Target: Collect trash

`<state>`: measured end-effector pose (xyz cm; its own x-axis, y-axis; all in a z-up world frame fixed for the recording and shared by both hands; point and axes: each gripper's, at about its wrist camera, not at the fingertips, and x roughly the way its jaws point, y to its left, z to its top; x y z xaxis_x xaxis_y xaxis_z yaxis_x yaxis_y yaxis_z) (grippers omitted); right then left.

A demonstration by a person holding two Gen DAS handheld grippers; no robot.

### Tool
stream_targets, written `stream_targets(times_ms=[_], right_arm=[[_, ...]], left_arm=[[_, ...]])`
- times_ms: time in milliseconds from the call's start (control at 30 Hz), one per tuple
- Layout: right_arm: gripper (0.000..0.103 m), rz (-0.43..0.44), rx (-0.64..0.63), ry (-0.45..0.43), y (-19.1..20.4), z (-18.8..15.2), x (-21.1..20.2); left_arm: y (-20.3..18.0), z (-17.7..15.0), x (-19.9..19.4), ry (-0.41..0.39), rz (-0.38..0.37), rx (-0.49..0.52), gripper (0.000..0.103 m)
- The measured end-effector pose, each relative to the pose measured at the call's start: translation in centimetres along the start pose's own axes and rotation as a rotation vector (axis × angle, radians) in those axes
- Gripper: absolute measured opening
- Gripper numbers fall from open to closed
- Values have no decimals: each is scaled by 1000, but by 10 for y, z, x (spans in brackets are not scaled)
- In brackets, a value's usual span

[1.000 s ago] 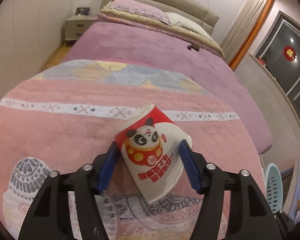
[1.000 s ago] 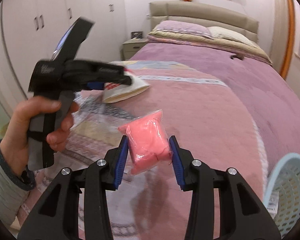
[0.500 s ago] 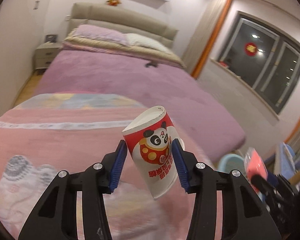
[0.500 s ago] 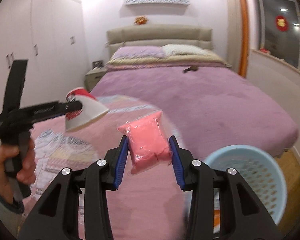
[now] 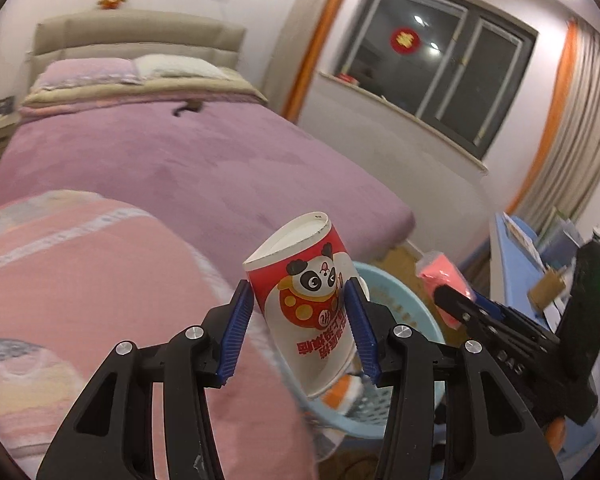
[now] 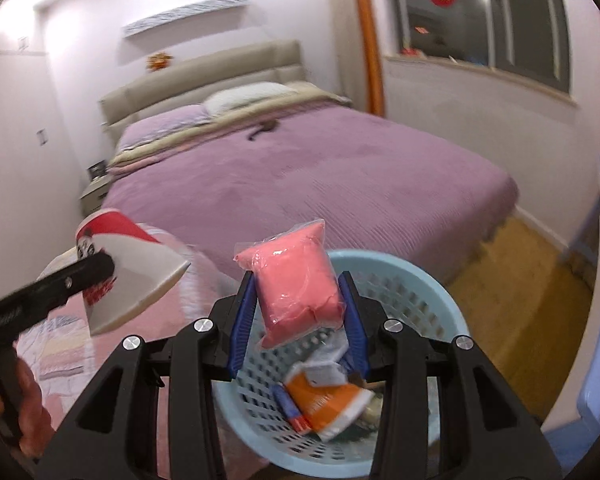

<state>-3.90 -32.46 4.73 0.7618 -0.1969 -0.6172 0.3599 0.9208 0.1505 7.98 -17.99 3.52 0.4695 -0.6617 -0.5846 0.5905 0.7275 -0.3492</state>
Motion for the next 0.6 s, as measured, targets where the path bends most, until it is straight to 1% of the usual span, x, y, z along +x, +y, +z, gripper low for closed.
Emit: stream_targets(times_ms=[133, 167, 200, 233, 267, 333, 400, 467, 533, 600], right_arm=[[40, -19, 77, 49, -30, -6, 14], [41, -23, 86, 57, -33, -8, 15], [45, -30, 96, 78, -38, -9, 20], [49, -37, 102, 91, -41, -9, 24], [49, -44, 106, 96, -43, -9, 25], [50, -52, 112, 100, -48, -12, 25], [50, -46, 112, 100, -48, -12, 24], [50, -39, 103, 92, -45, -12, 21], [50, -26, 92, 76, -40, -12, 14], [50, -14, 75, 57, -32, -13, 7]], left_arm=[[-20, -12, 28, 42, -49, 22, 47], [-24, -14, 35, 60, -66, 34, 51], [-26, -16, 39, 74, -71, 46, 54], [-28, -19, 44, 80, -60, 59, 63], [-28, -21, 45, 77, -46, 68, 70], [-25, -25, 45, 73, -44, 75, 74], [-20, -27, 41, 68, -37, 80, 75], [-15, -30, 31, 46, -16, 88, 76], [-11, -33, 19, 12, 10, 101, 81], [-8, -38, 2, -36, 53, 112, 84]])
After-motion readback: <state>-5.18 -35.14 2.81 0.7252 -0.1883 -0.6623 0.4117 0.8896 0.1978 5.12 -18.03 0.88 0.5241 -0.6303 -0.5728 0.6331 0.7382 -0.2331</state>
